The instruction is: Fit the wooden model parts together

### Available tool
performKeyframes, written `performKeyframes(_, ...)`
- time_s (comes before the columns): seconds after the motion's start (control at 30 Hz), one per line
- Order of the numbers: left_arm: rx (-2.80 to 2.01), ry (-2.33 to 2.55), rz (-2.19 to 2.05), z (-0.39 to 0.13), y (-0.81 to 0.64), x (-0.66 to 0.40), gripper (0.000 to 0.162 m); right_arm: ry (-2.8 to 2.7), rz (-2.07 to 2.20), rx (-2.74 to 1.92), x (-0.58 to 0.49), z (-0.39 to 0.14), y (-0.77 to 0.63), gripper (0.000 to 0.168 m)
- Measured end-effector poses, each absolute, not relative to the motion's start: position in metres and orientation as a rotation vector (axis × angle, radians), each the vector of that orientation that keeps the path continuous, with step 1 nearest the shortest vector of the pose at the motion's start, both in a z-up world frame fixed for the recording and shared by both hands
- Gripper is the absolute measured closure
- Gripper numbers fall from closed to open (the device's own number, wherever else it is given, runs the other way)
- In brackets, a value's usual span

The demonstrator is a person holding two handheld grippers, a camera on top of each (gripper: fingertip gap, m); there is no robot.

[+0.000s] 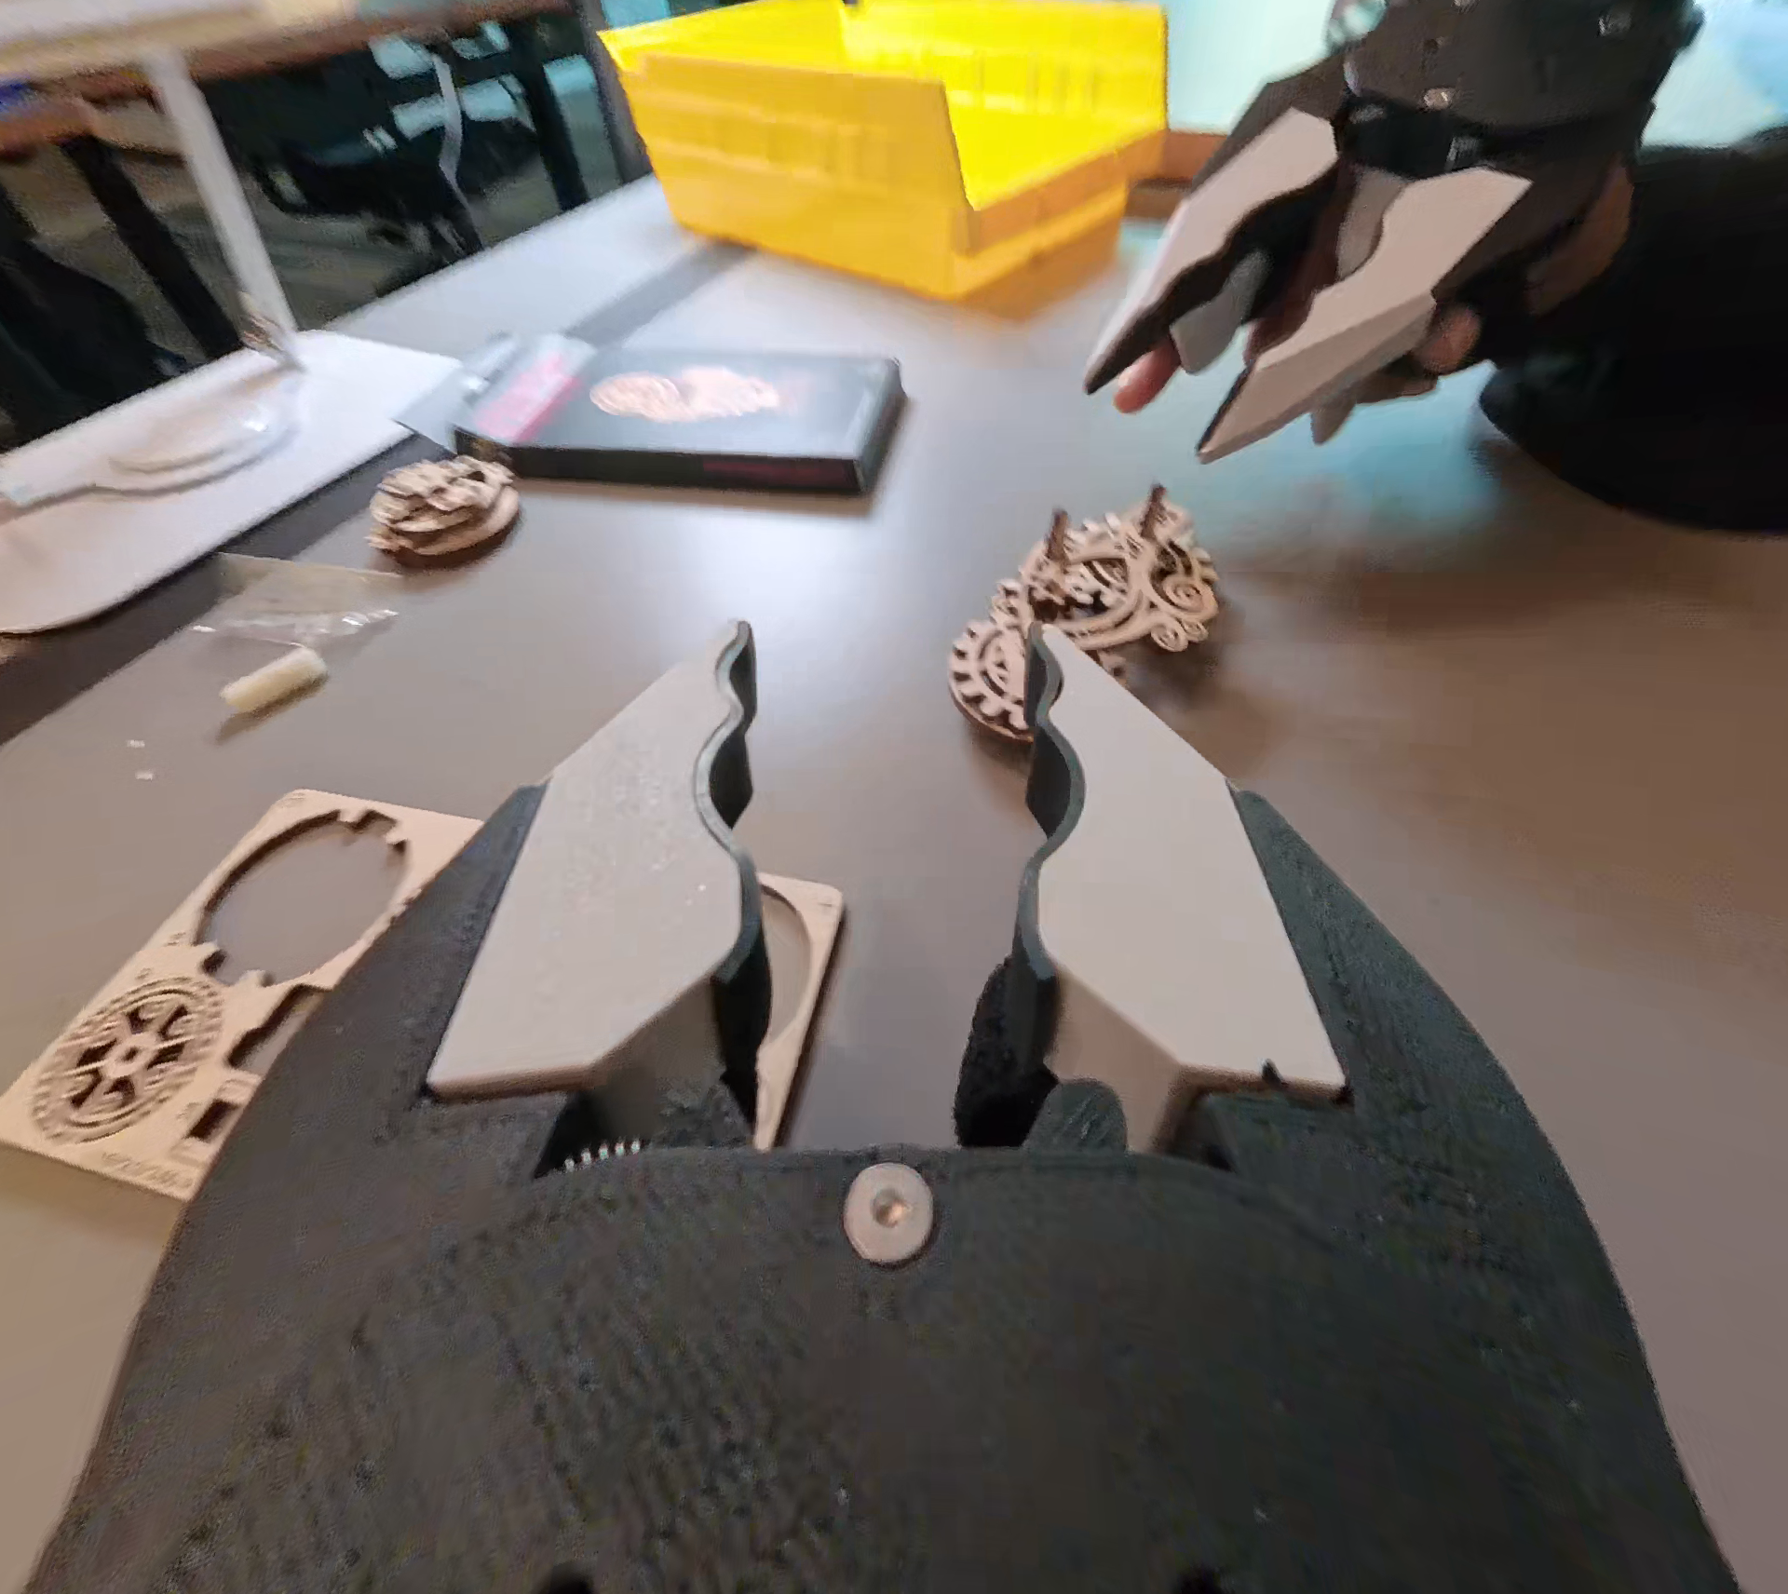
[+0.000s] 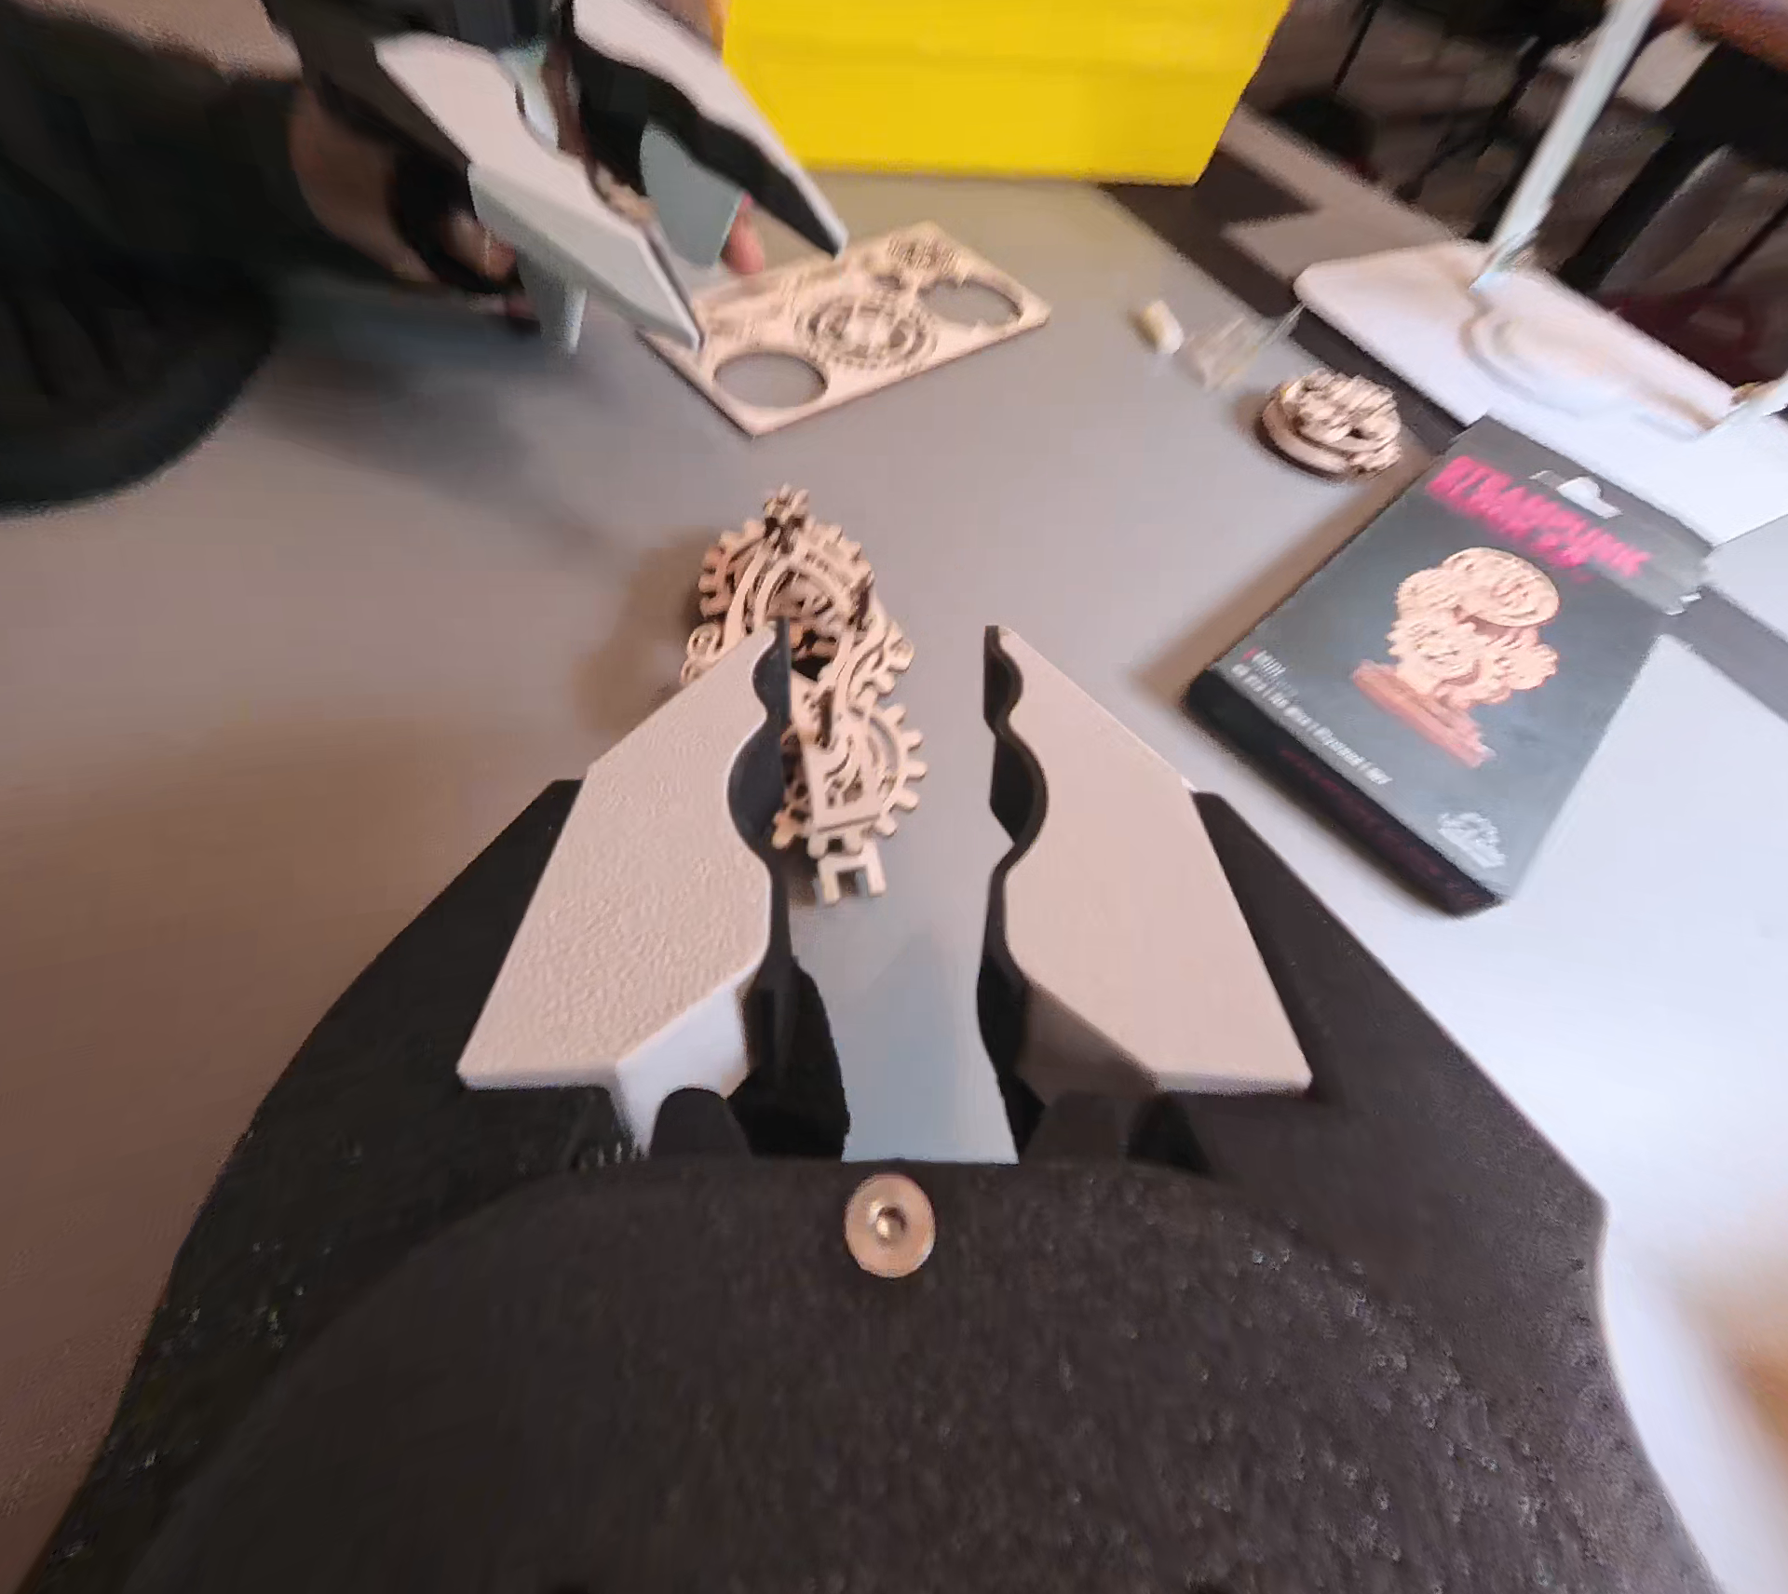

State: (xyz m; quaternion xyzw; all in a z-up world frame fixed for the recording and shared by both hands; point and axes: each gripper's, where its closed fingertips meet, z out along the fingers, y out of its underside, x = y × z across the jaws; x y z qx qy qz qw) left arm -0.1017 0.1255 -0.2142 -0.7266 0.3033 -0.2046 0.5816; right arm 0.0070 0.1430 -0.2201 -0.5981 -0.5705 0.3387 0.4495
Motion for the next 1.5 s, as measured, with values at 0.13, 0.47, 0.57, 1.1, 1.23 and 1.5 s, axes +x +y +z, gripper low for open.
performKeyframes(0.13, -1.572, 0.568, -0.422, -0.19, 0.132, -0.127, 0.107, -1.14, 0.907, -1.425, 0.014, -0.188, 0.166, 0.13)
performKeyframes(0.47, -1.486, 0.347, -0.294, -0.152, 0.153, -0.164, 0.115, -0.832, 0.847, -1.36, 0.017, -0.152, 0.228, 0.133)
performKeyframes(0.57, -1.488, 0.349, -0.244, -0.13, 0.186, -0.168, 0.131, -0.781, 0.835, -1.313, 0.002, -0.131, 0.249, 0.141)
performKeyframes(1.1, -1.385, 0.075, -0.143, -0.048, 0.37, -0.185, 0.162, -0.771, 0.759, -1.283, 0.001, -0.146, 0.25, 0.168)
performKeyframes(1.23, -1.403, 0.086, -0.094, -0.058, 0.403, -0.177, 0.162, -0.789, 0.771, -1.292, -0.003, -0.151, 0.248, 0.168)
performKeyframes(1.5, -1.426, 0.121, -0.062, -0.064, 0.443, -0.164, 0.162, -0.808, 0.726, -1.293, -0.001, -0.157, 0.254, 0.168)
